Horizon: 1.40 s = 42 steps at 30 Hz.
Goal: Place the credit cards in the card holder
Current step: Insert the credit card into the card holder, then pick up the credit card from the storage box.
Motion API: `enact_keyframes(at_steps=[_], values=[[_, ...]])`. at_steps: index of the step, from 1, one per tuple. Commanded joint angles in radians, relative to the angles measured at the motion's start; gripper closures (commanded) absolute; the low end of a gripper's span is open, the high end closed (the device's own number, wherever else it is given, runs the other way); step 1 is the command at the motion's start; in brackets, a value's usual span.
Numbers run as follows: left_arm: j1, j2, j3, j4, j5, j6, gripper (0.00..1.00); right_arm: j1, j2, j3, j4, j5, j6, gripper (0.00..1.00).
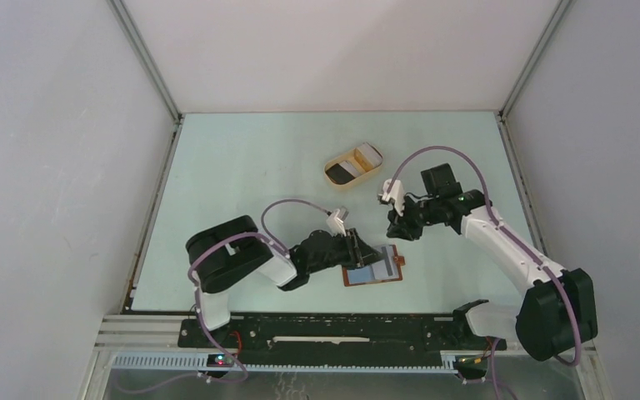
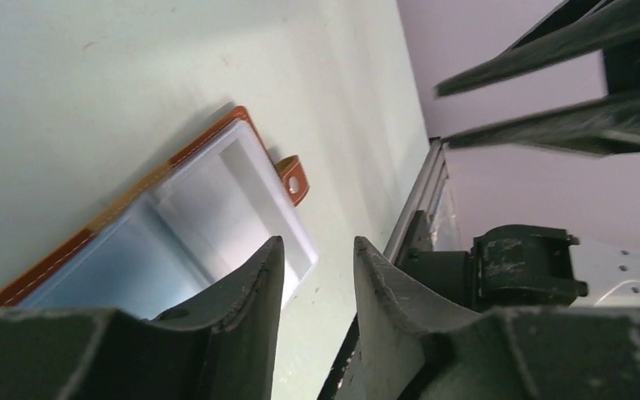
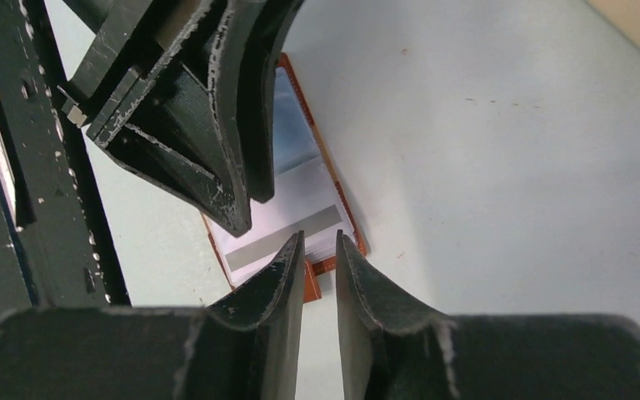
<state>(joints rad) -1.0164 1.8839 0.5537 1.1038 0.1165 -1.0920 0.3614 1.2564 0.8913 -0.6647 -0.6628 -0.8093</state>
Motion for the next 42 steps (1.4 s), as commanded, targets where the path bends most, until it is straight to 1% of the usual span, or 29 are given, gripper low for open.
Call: enact_keyframes(at_steps=[1,3,4,5,8,9,10,11,13,15,16,18,21,23,27,29,31,32,36,39,42], values=[[0.034,-0.18,-0.008,-0.132,-0.026,0.186,0.59,-0.053,-0.082,0.071,-0.001,-0.081,0.099,0.71],[0.043,-0.311,-0.011,-0.267,-0.069,0.301,0.57,-0.082,-0.134,0.073,0.007,-0.121,0.115,0.68],[0.045,-0.374,-0.007,-0.346,-0.096,0.364,0.56,-0.095,-0.161,0.074,0.016,-0.139,0.122,0.64],[0.047,-0.437,0.001,-0.419,-0.127,0.426,0.55,-0.105,-0.187,0.074,0.024,-0.153,0.135,0.58],[0.048,-0.593,0.043,-0.604,-0.243,0.613,0.47,-0.126,-0.248,0.08,0.099,-0.127,0.259,0.21],[0.048,-0.636,0.061,-0.66,-0.29,0.676,0.42,-0.135,-0.257,0.092,0.13,-0.127,0.288,0.13],[0.049,-0.678,0.078,-0.701,-0.339,0.736,0.37,-0.142,-0.255,0.114,0.137,-0.134,0.303,0.07],[0.05,-0.709,0.091,-0.725,-0.389,0.795,0.3,-0.147,-0.241,0.148,0.136,-0.139,0.316,0.04],[0.057,-0.758,0.109,-0.728,-0.5,0.904,0.13,-0.148,-0.168,0.254,0.083,-0.149,0.32,0.02],[0.084,-0.772,0.128,-0.712,-0.545,0.962,0.04,-0.147,-0.079,0.372,0.022,-0.144,0.313,0.03],[0.106,-0.77,0.139,-0.702,-0.545,0.975,0.01,-0.145,-0.028,0.424,0.003,-0.119,0.31,0.04],[0.167,-0.758,0.169,-0.691,-0.5,0.973,0.0,-0.129,0.074,0.53,-0.024,-0.023,0.296,0.04],[0.252,-0.734,0.196,-0.67,-0.436,0.964,0.0,-0.06,0.24,0.682,-0.073,0.234,0.244,0.01],[0.285,-0.724,0.182,-0.647,-0.429,0.959,0.0,-0.024,0.356,0.817,-0.114,0.344,0.23,0.0],[0.323,-0.724,0.053,-0.517,-0.431,0.925,0.0,0.013,0.557,1.01,-0.146,0.431,0.26,0.0],[0.352,-0.732,-0.015,-0.432,-0.361,0.867,0.0,0.019,0.649,1.097,-0.143,0.476,0.282,0.0],[0.358,-0.742,-0.054,-0.379,-0.32,0.855,0.0,0.014,0.741,1.196,-0.153,0.5,0.318,0.0],[0.358,-0.743,-0.059,-0.373,-0.311,0.854,0.0,0.012,0.802,1.241,-0.161,0.505,0.336,0.0],[0.359,-0.72,-0.049,-0.374,-0.288,0.849,0.0,0.017,0.955,1.381,-0.203,0.533,0.364,0.0],[0.359,-0.713,-0.046,-0.377,-0.278,0.845,0.0,0.015,1.019,1.423,-0.206,0.536,0.384,0.0],[0.36,-0.718,-0.05,-0.376,-0.281,0.843,0.0,0.007,1.06,1.429,-0.19,0.54,0.392,0.0]])
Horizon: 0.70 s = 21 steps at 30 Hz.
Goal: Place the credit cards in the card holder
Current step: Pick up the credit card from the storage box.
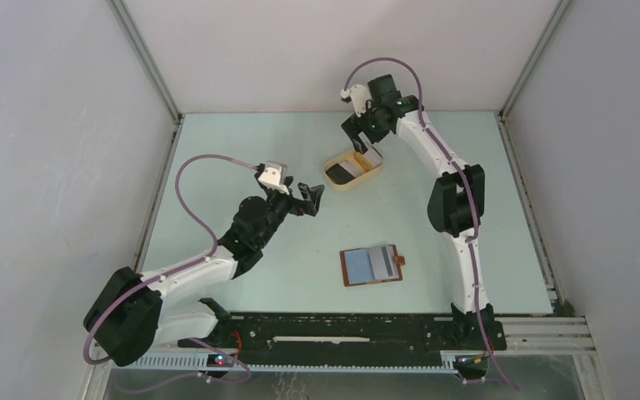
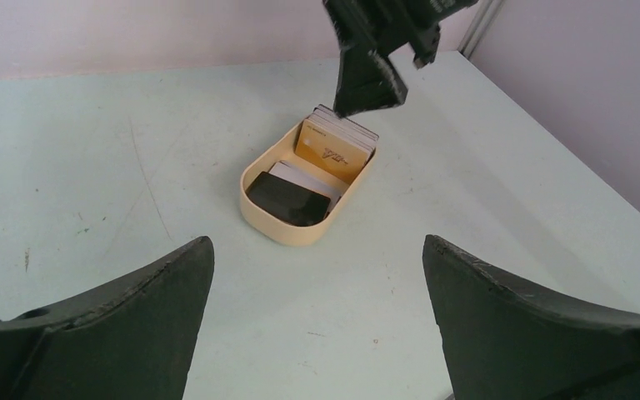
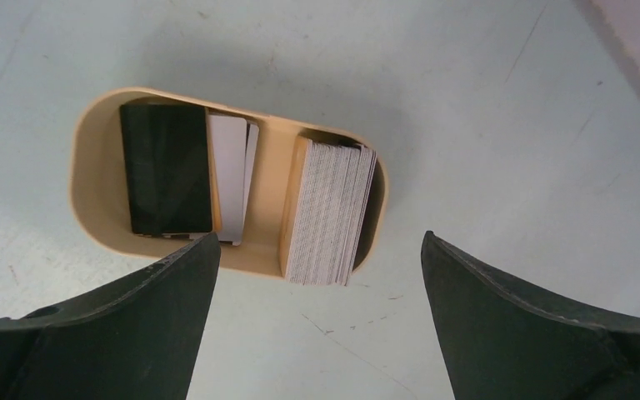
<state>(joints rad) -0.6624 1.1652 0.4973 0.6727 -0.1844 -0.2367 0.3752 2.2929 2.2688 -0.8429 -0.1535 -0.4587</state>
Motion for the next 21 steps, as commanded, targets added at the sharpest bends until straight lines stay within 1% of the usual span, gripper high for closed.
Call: enact_keyframes(at_steps=[1,7,12,15,21], values=[[0.005,0.001,0.006,0.056,0.02,-0.013,0.0,-0.008,0.037,0.059,-0.011,0.038,0.041,0.0],[0.005,0.006,0.008,0.056,0.028,-0.016,0.0,-0.016,0.141,0.13,-0.035,0.036,0.049,0.0],[0.005,0.008,0.007,0.056,0.025,-0.018,0.0,-0.012,0.199,0.192,-0.059,0.047,0.05,0.0],[0.004,0.008,0.009,0.056,0.028,-0.018,0.0,-0.01,0.217,0.201,-0.059,0.079,0.043,0.0],[0.005,0.013,0.009,0.057,0.031,-0.02,0.0,-0.02,0.232,0.188,-0.056,0.095,0.04,0.03]])
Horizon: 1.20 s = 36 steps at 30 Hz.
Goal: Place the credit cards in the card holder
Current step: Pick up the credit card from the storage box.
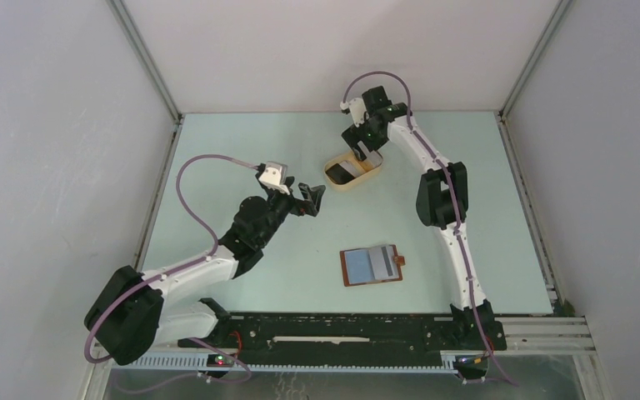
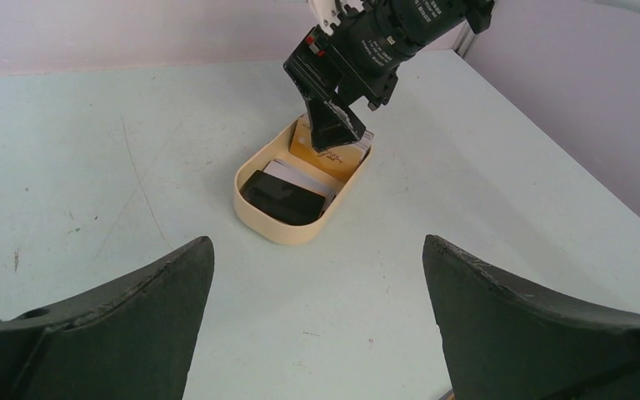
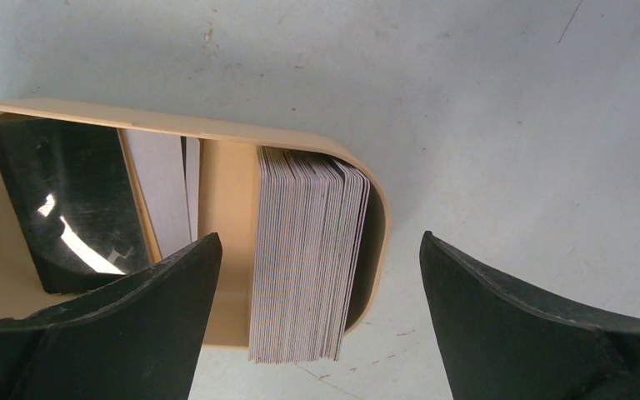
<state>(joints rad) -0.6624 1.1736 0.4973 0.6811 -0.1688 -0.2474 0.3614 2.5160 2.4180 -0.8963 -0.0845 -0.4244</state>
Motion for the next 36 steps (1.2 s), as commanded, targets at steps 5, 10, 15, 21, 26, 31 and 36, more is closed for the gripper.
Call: enact_keyframes(at_steps=[5,10,15,21,26,31,36], values=[[0.005,0.004,0.007,0.049,0.017,-0.01,0.0,-0.006,0.019,0.032,-0.001,0.037,0.001,0.06],[0.005,0.004,0.007,0.049,0.018,-0.01,0.0,0.0,0.022,0.024,0.009,0.065,-0.005,0.07],[0.006,0.003,0.007,0.051,0.017,-0.01,0.0,-0.001,0.022,0.018,0.013,0.083,-0.006,0.09],[0.005,0.002,0.008,0.051,0.018,-0.01,0.0,-0.001,0.01,0.012,0.018,0.084,-0.007,0.13],[0.004,0.002,0.006,0.052,0.017,-0.01,0.0,0.004,-0.007,0.006,0.021,0.115,-0.008,0.16],[0.006,0.001,0.004,0.052,0.019,-0.01,0.0,0.009,-0.035,-0.006,0.027,0.135,-0.013,0.17],[0.005,-0.001,0.004,0.053,0.018,-0.01,0.0,0.013,-0.055,-0.023,0.035,0.161,-0.019,0.17]])
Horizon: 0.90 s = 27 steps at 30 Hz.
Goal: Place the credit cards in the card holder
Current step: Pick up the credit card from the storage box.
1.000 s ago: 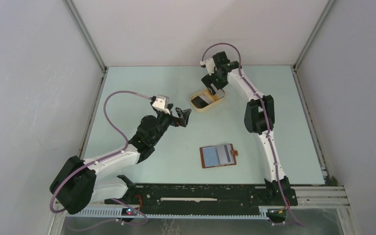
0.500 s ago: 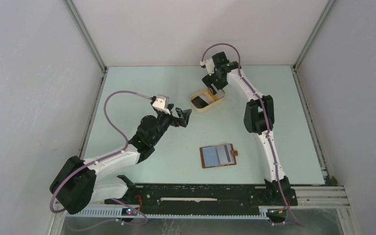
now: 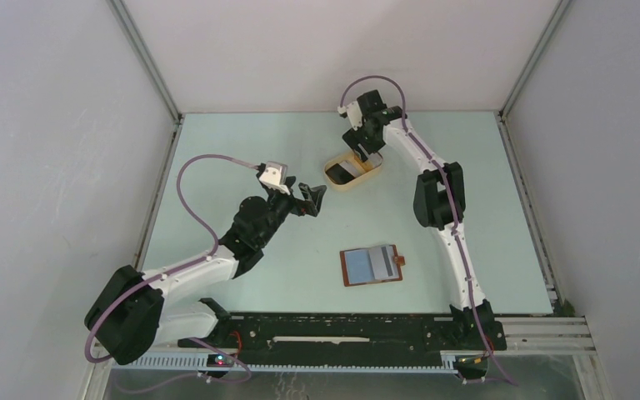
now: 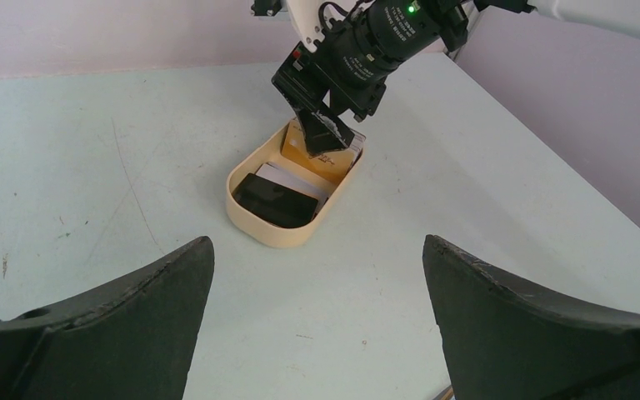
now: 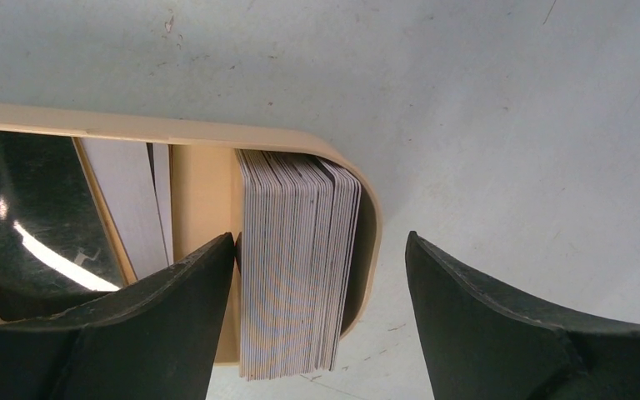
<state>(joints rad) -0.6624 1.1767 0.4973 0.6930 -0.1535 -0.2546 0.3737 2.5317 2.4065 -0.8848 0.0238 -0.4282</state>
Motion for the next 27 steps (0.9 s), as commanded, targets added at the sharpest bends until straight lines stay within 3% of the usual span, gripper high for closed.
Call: enact_keyframes(at_steps=[1,27], values=[[0.004,-0.004,0.003,0.043,0.004,-0.003,0.0,0.001,-0.074,-0.013,0.025,0.056,-0.015,0.17],[0.005,-0.005,0.001,0.045,0.005,-0.003,0.0,0.01,-0.138,-0.04,0.032,0.083,-0.024,0.25]])
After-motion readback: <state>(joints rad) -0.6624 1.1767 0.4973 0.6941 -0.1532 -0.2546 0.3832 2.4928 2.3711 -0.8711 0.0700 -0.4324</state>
